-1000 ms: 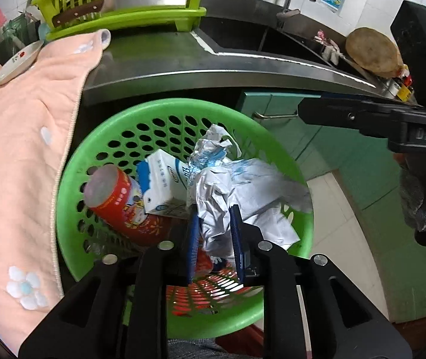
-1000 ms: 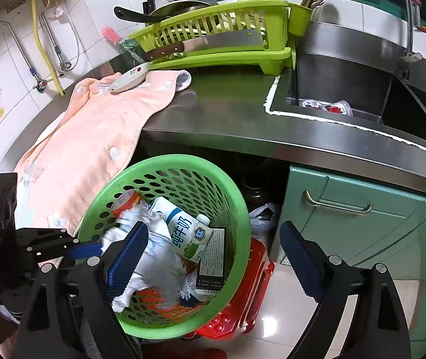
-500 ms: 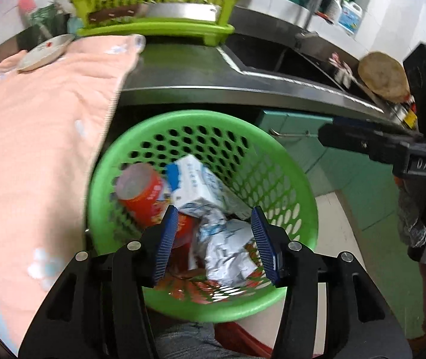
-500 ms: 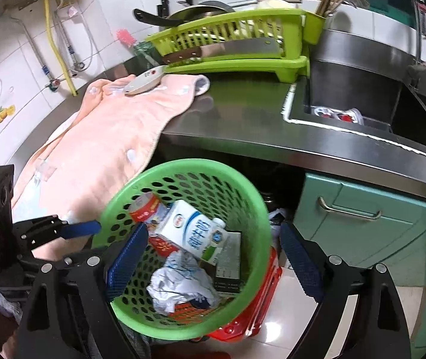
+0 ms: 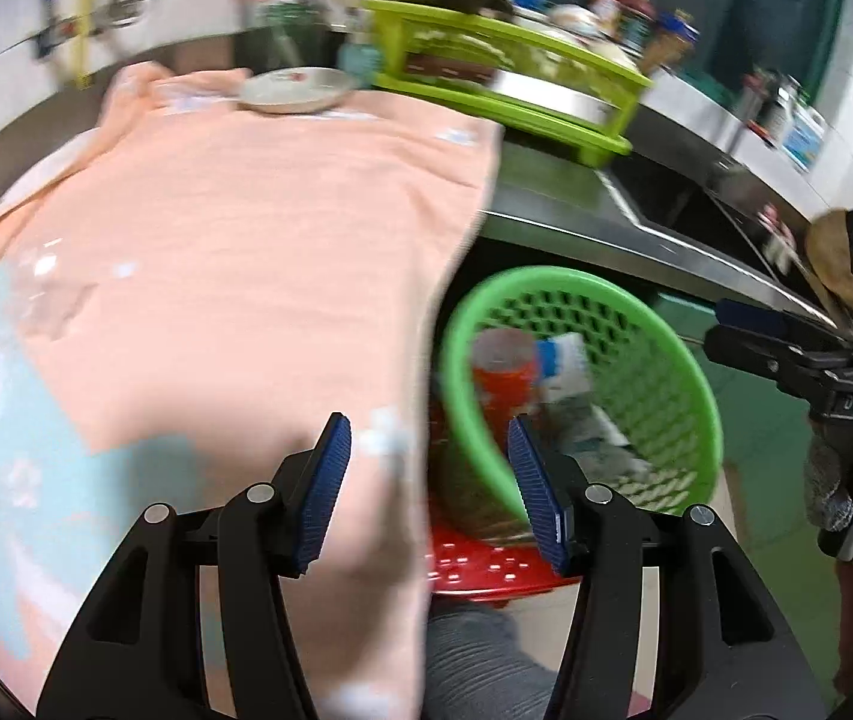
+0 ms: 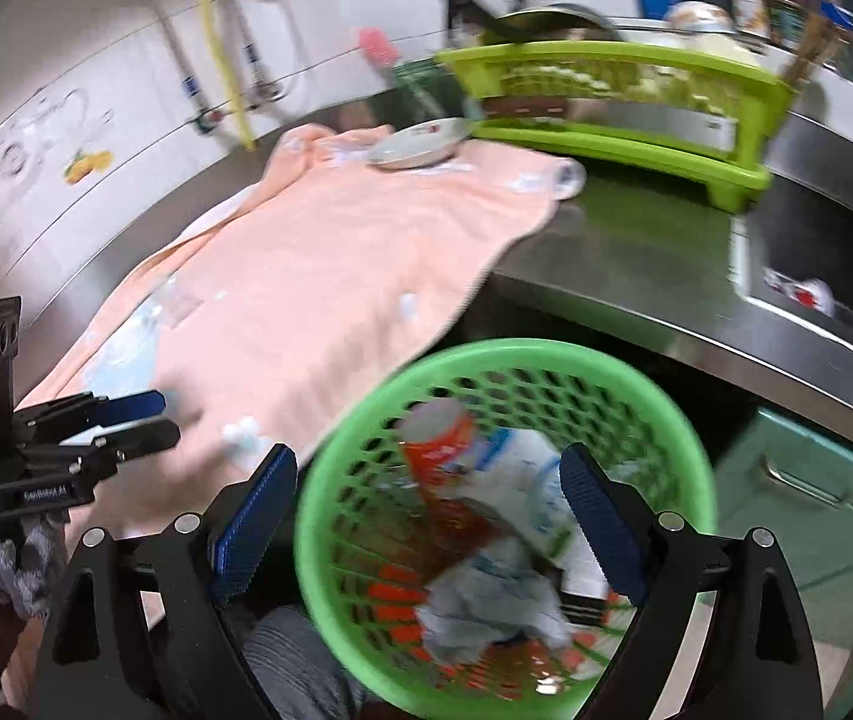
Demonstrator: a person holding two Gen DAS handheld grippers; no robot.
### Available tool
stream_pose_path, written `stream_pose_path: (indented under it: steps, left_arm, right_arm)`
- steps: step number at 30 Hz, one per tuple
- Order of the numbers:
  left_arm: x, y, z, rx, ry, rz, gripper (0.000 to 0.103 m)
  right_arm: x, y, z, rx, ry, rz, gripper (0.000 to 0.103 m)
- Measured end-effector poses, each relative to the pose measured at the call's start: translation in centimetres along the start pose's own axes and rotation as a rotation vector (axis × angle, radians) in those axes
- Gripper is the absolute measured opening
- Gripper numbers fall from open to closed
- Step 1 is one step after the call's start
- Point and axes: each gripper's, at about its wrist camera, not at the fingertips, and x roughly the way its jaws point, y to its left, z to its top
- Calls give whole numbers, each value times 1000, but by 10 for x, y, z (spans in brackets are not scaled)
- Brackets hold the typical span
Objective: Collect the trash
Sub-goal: 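Move both grippers back over the towel toward the cup and lid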
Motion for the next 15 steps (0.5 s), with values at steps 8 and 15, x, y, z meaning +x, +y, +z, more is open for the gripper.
stream_pose_path:
  steps: [8,15]
  left_arm:
    - [-41,83,-13,-138,-54,133,57]
    - [-76,148,-31,-238,-82,240,59]
  right_arm:
    - [43,65,23,-95,50,111,86]
    - [80,126,44,-143,86,190,86]
